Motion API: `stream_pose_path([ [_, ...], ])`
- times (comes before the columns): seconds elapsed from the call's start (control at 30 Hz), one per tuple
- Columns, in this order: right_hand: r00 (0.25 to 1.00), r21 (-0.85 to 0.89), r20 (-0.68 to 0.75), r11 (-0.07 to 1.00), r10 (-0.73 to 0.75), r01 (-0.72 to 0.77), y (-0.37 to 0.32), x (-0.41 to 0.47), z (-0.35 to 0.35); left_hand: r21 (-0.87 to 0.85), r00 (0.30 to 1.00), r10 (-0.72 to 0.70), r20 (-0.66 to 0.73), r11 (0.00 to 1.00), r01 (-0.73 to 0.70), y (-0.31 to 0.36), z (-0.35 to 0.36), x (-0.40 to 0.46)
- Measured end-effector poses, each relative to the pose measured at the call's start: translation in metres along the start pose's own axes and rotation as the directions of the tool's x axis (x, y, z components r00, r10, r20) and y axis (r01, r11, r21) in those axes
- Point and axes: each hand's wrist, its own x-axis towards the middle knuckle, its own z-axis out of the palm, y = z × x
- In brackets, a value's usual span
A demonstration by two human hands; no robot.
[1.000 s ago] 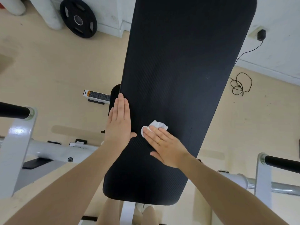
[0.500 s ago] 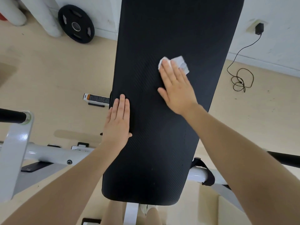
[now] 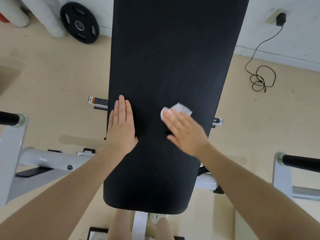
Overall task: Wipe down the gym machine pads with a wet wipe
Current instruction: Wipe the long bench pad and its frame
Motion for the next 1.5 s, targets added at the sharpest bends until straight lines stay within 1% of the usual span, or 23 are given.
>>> stream_pose_path([
  [0.07, 0.990, 0.004, -0.048, 0.991, 0.130, -0.130, 0.030, 0.021, -0.015, -0.065, 0.999, 0.014, -0.040, 0.998, -0.017, 0.011, 0.000, -0.001],
  [0.17, 0.951, 0.087, -0.094, 0.954, 0.295, -0.287, 0.078, 0.045, -0.039, -0.103, 0.989, 0.079, -0.121, 0.990, -0.092, 0.032, 0.003, -0.003],
  [0.2, 0.941, 0.116, -0.086, 0.942, 0.326, -0.316, 0.092, 0.049, -0.046, -0.114, 0.987, 0.087, -0.136, 0.988, -0.102, 0.039, 0.006, -0.004],
  [0.27, 0.941, 0.148, -0.062, 0.935, 0.333, -0.322, 0.106, 0.051, -0.053, -0.148, 0.990, 0.040, -0.132, 0.987, -0.060, 0.053, 0.010, -0.002],
  [0.33, 0.953, 0.155, -0.050, 0.945, 0.299, -0.288, 0.103, 0.044, -0.049, -0.160, 0.991, -0.022, -0.129, 0.987, 0.001, 0.064, 0.015, -0.003],
  [0.4, 0.975, 0.113, -0.033, 0.971, 0.218, -0.213, 0.085, 0.025, -0.034, -0.108, 0.990, -0.042, -0.131, 0.994, 0.027, 0.073, 0.023, -0.008],
  [0.47, 0.992, 0.095, 0.000, 0.987, 0.127, -0.126, 0.061, -0.007, -0.015, -0.096, 0.990, -0.057, -0.128, 0.994, 0.045, 0.079, 0.031, -0.013],
  [0.57, 0.997, 0.068, 0.064, 0.997, -0.032, 0.027, 0.028, -0.062, 0.011, -0.104, 0.998, -0.058, -0.029, 0.993, 0.055, 0.085, 0.039, -0.016],
  [0.6, 0.991, 0.062, 0.092, 0.994, -0.092, 0.086, 0.021, -0.078, 0.017, -0.098, 0.998, -0.062, -0.016, 0.993, 0.060, 0.086, 0.040, -0.016],
  [0.63, 0.983, 0.059, 0.115, 0.989, -0.141, 0.135, 0.017, -0.090, 0.022, -0.089, 0.997, -0.069, -0.017, 0.994, 0.067, 0.087, 0.040, -0.016],
  [0.7, 0.973, 0.039, 0.113, 0.979, -0.202, 0.199, 0.023, -0.098, 0.028, -0.085, 0.996, -0.088, -0.032, 0.993, 0.085, 0.089, 0.041, -0.015],
  [0.77, 0.974, 0.007, 0.081, 0.977, -0.214, 0.214, 0.040, -0.091, 0.028, -0.075, 0.994, -0.101, -0.027, 0.992, 0.099, 0.091, 0.042, -0.014],
  [0.83, 0.989, -0.029, 0.024, 0.989, -0.144, 0.145, 0.062, -0.072, 0.020, -0.051, 0.994, -0.102, -0.028, 0.994, 0.101, 0.092, 0.043, -0.012],
  [0.9, 0.999, -0.040, -0.036, 0.999, -0.019, 0.018, 0.085, -0.049, 0.008, -0.026, 0.994, -0.111, -0.015, 0.993, 0.111, 0.094, 0.043, -0.010],
  [0.97, 0.989, -0.006, -0.083, 0.992, 0.124, -0.125, 0.106, -0.026, -0.010, 0.023, 0.992, -0.124, 0.003, 0.992, 0.124, 0.096, 0.042, -0.008],
  [1.0, 0.977, 0.038, -0.103, 0.983, 0.185, -0.182, 0.115, -0.016, -0.017, 0.049, 0.992, -0.129, 0.009, 0.991, 0.128, 0.097, 0.042, -0.008],
  [1.07, 0.962, 0.139, -0.113, 0.963, 0.248, -0.232, 0.128, -0.003, -0.025, 0.065, 0.990, -0.138, 0.018, 0.988, 0.137, 0.097, 0.042, -0.009],
  [1.17, 0.957, 0.226, -0.109, 0.945, 0.267, -0.238, 0.123, -0.005, -0.020, 0.059, 0.989, -0.145, 0.022, 0.988, 0.144, 0.096, 0.042, -0.008],
  [1.23, 0.977, 0.184, -0.085, 0.966, 0.197, -0.179, 0.102, -0.022, -0.008, 0.056, 0.988, -0.151, 0.025, 0.987, 0.149, 0.096, 0.043, -0.008],
  [1.3, 0.997, 0.101, -0.018, 0.992, 0.077, -0.075, 0.070, -0.052, 0.010, 0.055, 0.988, -0.151, 0.022, 0.987, 0.149, 0.096, 0.043, -0.008],
  [1.33, 0.999, 0.095, 0.020, 0.995, 0.030, -0.031, 0.052, -0.069, 0.019, 0.057, 0.988, -0.150, 0.020, 0.987, 0.149, 0.096, 0.043, -0.008],
  [1.5, 0.981, 0.210, 0.148, 0.973, -0.126, 0.094, -0.038, -0.149, 0.053, 0.074, 0.992, -0.126, 0.002, 0.989, 0.126, 0.093, 0.046, -0.008],
])
